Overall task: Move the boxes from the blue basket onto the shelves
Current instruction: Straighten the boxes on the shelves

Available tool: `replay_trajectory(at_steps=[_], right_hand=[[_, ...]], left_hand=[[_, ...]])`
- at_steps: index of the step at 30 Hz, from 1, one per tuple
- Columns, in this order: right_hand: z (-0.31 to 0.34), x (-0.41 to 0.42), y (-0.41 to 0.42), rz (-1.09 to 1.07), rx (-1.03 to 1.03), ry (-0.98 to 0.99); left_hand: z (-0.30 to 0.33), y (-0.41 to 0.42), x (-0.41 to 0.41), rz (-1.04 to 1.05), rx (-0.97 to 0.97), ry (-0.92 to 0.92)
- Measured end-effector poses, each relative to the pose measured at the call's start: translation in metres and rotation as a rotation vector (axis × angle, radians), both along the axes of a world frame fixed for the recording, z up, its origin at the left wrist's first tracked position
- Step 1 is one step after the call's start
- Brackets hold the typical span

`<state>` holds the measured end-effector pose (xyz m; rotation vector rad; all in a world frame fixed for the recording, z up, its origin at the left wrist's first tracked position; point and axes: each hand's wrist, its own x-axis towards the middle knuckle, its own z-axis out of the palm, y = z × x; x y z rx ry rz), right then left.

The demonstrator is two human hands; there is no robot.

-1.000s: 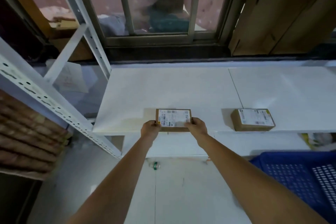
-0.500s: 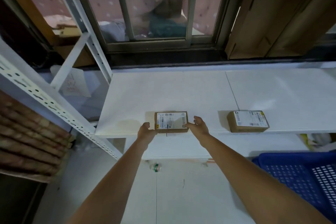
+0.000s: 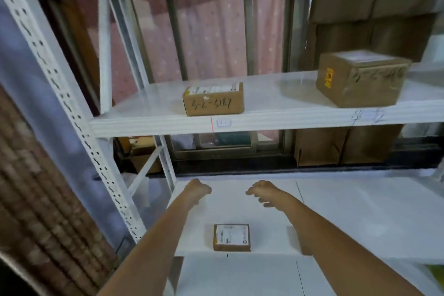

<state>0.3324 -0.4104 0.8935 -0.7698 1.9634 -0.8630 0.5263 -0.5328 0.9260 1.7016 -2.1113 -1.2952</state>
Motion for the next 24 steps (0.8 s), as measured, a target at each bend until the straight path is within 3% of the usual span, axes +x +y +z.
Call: replay_trajectory(at_steps=[4, 9, 13, 18, 24], right_hand=[[0.075, 0.008, 0.013, 0.118, -0.008, 0.058], [0.175, 0.022, 0.024, 0.194, -0.058, 0.105], [0.263, 0.036, 0.030, 0.262, -0.112, 0.213], [0.374, 0.048, 0.034, 0.294, -0.379, 0.376], [0.490, 0.066, 0.021, 0.162, -0.938, 0.694]], left_hand=[[0.069, 0.023, 0.010, -0.044, 0.048, -0.110], [0.164, 0.037, 0.010, -0.054, -0.085, -0.174], [0.259, 0.054, 0.016, -0.215, -0.169, -0.245], [0.376, 0.053, 0.038, -0.255, -0.586, 0.043], [0.485, 0.026, 0.061, -0.178, -1.057, 0.468]])
